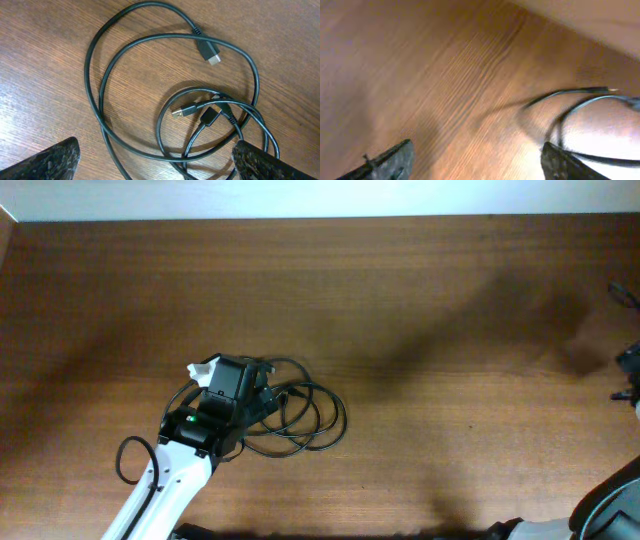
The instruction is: Untangle cables
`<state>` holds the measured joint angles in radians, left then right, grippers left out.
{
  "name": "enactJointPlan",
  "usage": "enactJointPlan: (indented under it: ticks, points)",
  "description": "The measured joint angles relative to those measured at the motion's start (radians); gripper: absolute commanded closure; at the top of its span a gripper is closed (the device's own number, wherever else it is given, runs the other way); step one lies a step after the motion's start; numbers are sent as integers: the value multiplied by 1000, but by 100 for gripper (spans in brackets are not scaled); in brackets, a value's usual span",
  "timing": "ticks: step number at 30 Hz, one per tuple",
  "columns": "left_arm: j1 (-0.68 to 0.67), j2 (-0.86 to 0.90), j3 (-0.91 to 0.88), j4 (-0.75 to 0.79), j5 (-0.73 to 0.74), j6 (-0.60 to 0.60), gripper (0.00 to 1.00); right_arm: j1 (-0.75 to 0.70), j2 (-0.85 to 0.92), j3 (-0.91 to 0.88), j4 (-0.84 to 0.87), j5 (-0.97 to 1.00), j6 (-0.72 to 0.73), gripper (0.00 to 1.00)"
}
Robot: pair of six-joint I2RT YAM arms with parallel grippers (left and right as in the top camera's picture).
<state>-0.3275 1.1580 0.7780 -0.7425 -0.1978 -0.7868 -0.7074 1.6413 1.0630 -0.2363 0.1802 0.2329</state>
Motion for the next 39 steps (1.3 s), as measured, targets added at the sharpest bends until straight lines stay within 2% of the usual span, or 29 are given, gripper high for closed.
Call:
enactJointPlan:
  ticks: [3,4,5,6,9,12,14,15,17,21,24,25,26,27,29,33,36,39]
  points:
    - [0,0,0,-1,0,0,1,0,-55,-1,-146,-311,3,2]
    - [0,0,0,-1,0,0,1,0,-108,-1,-155,-352,3,2]
    - [0,0,0,-1,0,0,1,0,-233,-2,-156,-389,3,2]
    - [0,0,0,0,0,0,1,0,-303,-1,-157,-398,4,1]
    - [0,1,0,0,0,0,1,58,-726,8,-206,-443,49,2]
    - [0,1,0,2,0,0,1,94,-820,7,-301,-341,82,2]
    - [0,2,0,-1,0,0,1,95,-793,8,-383,-108,85,1]
    - [0,2,0,-2,0,0,1,94,-694,10,-391,32,85,1]
    - [0,2,0,-1,0,0,1,72,-444,7,-378,185,86,4]
    - [0,2,0,-2,0,0,1,-68,-55,0,-152,265,89,18]
    - [0,3,0,-1,0,0,1,-97,116,-1,-45,275,94,33]
    - [0,3,0,-1,0,0,1,-100,182,-2,24,275,87,63]
    - [0,3,0,-2,0,0,1,-101,210,-3,66,270,76,87]
    - [0,3,0,-1,0,0,1,-103,218,-6,121,228,59,96]
    - [0,3,0,-1,0,0,1,-103,217,-6,163,134,47,96]
    - [0,3,0,-1,0,0,1,-47,214,-5,120,-180,18,96]
    - [0,3,0,-1,0,0,1,38,137,-4,31,-253,18,96]
    - [0,3,0,-1,0,0,1,39,2,-1,-80,-212,17,96]
